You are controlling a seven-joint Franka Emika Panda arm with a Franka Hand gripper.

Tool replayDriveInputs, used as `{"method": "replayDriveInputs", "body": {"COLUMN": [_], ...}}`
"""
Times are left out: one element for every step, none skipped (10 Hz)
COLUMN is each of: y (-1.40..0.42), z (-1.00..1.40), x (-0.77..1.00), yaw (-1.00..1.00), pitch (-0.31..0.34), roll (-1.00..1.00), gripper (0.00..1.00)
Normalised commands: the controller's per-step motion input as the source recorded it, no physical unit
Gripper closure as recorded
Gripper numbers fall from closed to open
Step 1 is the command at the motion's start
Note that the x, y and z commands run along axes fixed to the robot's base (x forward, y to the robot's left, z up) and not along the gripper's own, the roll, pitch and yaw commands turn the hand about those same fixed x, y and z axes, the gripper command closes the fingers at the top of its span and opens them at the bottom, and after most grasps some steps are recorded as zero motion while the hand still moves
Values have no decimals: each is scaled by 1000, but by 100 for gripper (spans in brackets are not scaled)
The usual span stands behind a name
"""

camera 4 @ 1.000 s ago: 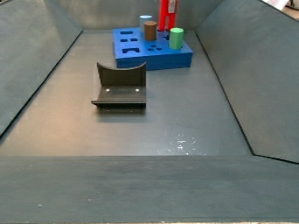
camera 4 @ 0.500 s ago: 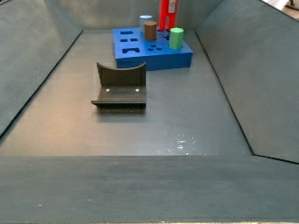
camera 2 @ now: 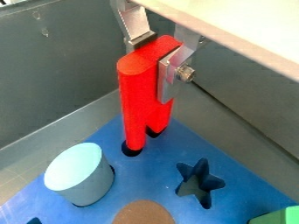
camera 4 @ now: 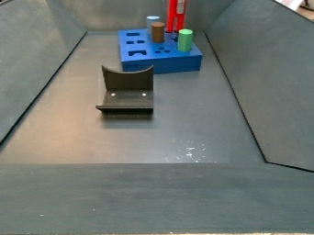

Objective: Pick up the square-circle object. Move up. Place the square-circle object on the fixture. Regrasp the square-circle object. Move to above the board. Insert the square-circle object.
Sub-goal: Insert the square-circle object.

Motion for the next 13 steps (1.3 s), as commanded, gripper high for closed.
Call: {"method": "replayDriveInputs", "body": {"y": [0,0,-11,-43,0,0,0,0,0,0,0,0,-160], "z": [-409,-126,-777,-997,-1000,-686,0,-237,-449,-194,-54,-509,-946], "x": [3,0,66,314,454,417,0,0,-54,0,0,0,0], "yaw": [0,0,40,17,0,0,0,0,0,34,0,0,0], "pitch": [-29,0,0,0,0,1,6,0,-43,-51,0,-1,0], "roll": [0,20,171,143,73,-29,0,77,130,0,14,143,220], "gripper": [100,100,100,100,100,100,100,100,100,100,100,100,100]}}
